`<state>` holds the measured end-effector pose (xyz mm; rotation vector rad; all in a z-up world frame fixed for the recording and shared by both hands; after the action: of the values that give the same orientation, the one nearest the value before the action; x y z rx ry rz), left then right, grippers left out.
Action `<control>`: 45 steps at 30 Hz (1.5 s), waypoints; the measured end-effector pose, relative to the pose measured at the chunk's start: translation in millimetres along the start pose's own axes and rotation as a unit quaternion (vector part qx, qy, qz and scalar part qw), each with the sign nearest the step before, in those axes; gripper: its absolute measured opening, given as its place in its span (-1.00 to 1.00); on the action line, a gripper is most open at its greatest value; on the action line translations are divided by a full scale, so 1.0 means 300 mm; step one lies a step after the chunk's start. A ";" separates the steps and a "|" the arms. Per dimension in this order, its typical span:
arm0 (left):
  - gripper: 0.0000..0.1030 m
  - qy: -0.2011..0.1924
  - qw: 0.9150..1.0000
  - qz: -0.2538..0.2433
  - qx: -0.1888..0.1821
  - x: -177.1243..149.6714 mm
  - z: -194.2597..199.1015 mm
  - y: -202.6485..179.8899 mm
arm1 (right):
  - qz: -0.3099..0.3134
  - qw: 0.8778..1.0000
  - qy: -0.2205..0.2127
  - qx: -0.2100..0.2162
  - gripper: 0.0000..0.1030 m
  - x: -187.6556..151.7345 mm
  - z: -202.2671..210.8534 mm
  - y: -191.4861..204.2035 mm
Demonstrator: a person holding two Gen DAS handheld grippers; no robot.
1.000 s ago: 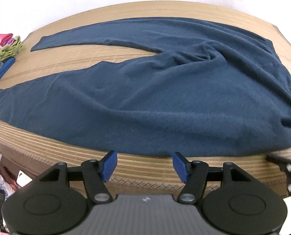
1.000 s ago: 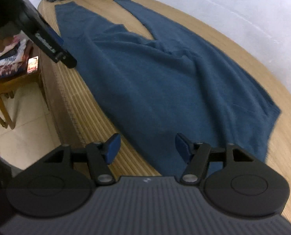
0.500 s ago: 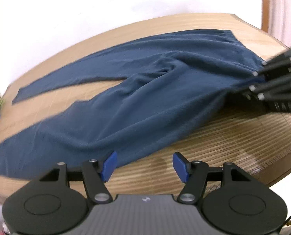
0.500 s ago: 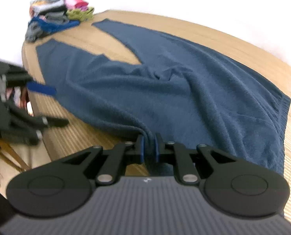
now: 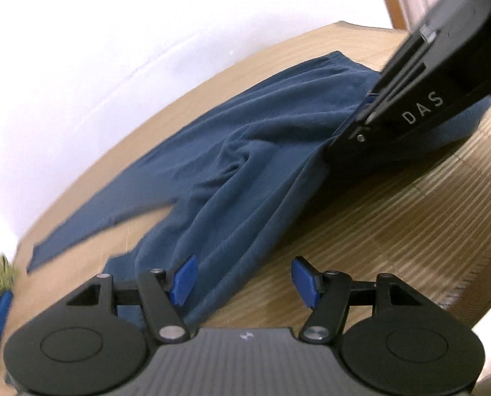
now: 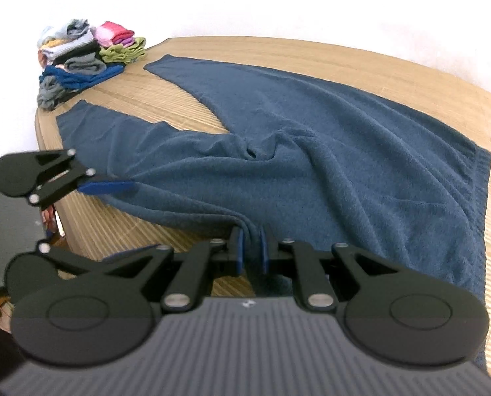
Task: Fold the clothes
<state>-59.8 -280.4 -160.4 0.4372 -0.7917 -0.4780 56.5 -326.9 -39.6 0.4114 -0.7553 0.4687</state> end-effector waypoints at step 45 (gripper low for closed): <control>0.20 0.014 0.997 0.048 0.066 0.143 0.012 -0.157 | -0.009 0.996 -0.045 -0.078 -0.85 0.011 0.301 -0.318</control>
<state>-47.7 -343.1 -159.3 0.5241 -0.8163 -0.3301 60.6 -450.6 4.6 0.2948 -0.8692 0.3735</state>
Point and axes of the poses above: each gripper's, at about its wrist camera, not at the fingertips, and z roughly against the way its jaws point, y to its left, x to its top, the point moved 6 cm from there along -z, roughly the way its jaws point, and after that the axes turned 5 degrees about -z, right-handed, at the moved point
